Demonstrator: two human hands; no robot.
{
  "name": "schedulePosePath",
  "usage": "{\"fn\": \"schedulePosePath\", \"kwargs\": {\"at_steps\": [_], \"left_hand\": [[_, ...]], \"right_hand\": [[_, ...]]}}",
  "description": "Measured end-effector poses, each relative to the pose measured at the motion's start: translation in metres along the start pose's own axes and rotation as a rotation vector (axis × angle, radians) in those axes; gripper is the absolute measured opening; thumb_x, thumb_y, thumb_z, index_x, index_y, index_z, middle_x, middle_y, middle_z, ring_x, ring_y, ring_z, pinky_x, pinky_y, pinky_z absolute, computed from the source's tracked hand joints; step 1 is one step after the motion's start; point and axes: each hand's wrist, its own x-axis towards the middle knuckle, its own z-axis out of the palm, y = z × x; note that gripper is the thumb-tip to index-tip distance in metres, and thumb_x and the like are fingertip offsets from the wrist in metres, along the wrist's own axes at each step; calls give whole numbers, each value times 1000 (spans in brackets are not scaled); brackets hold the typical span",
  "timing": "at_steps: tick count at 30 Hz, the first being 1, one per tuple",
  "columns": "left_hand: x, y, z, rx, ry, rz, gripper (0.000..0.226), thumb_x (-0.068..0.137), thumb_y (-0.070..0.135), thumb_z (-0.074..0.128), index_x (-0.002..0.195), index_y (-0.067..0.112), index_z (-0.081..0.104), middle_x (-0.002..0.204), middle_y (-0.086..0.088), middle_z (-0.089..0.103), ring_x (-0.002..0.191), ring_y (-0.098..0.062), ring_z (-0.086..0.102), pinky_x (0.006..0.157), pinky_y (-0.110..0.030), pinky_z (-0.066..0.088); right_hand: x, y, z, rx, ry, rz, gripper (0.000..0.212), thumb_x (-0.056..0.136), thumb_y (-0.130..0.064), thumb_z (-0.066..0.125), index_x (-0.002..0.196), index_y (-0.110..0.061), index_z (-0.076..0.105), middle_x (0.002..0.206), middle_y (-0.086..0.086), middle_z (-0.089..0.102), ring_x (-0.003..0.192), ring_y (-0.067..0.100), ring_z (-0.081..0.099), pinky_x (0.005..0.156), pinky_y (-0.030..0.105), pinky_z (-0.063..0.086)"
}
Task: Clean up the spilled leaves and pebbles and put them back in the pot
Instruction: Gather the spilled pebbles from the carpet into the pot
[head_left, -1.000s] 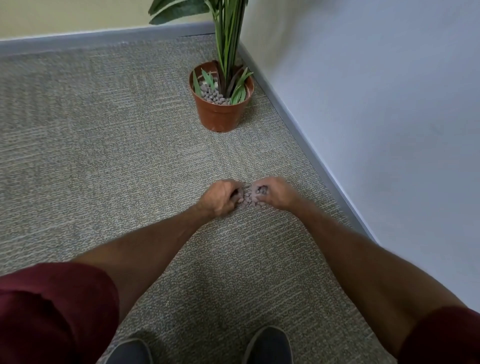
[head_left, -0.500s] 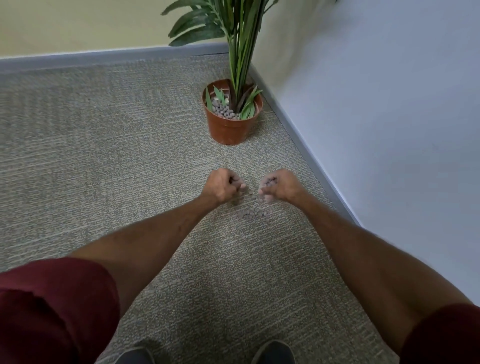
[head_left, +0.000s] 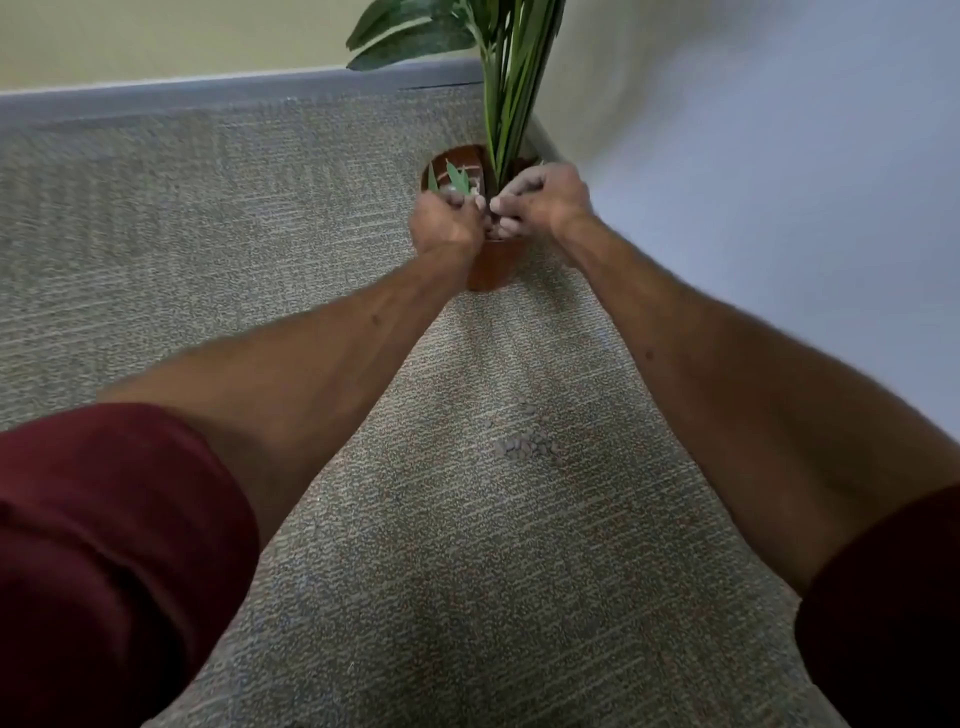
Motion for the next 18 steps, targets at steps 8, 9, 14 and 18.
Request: {"fn": "schedulePosePath", "kwargs": {"at_steps": [8, 9, 14, 18], "left_hand": [[22, 6, 0, -366, -232, -238, 49, 116, 34, 35, 100, 8, 73, 90, -14, 83, 85, -29, 82, 72, -34, 66], [20, 7, -1, -390, -239, -237, 50, 116, 34, 34, 94, 9, 71, 79, -10, 82, 74, -24, 81, 61, -28, 62], [4, 1, -13, -358, -185, -73, 28, 108, 16, 50, 87, 15, 68, 73, 5, 66, 63, -10, 59, 59, -26, 48], [-17, -20, -22, -257, -237, 4, 30, 111, 16, 48, 114, -3, 72, 78, -3, 68, 58, -14, 61, 51, -30, 50]], "right_hand": [[12, -6, 4, -11, 55, 111, 12, 98, 0, 70, 99, -2, 82, 104, 15, 79, 84, 24, 79, 52, 18, 59], [8, -3, 1, 9, 72, 102, 13, 98, 4, 68, 99, 0, 81, 103, 16, 78, 87, 26, 79, 49, 17, 58], [-18, 31, -19, 5, 172, 28, 16, 104, -4, 64, 112, -3, 78, 102, 8, 79, 80, 17, 81, 67, 29, 68], [-54, 81, -28, 26, 179, 81, 19, 107, -8, 58, 104, -9, 76, 91, 10, 79, 58, 12, 70, 51, 31, 60]]}}
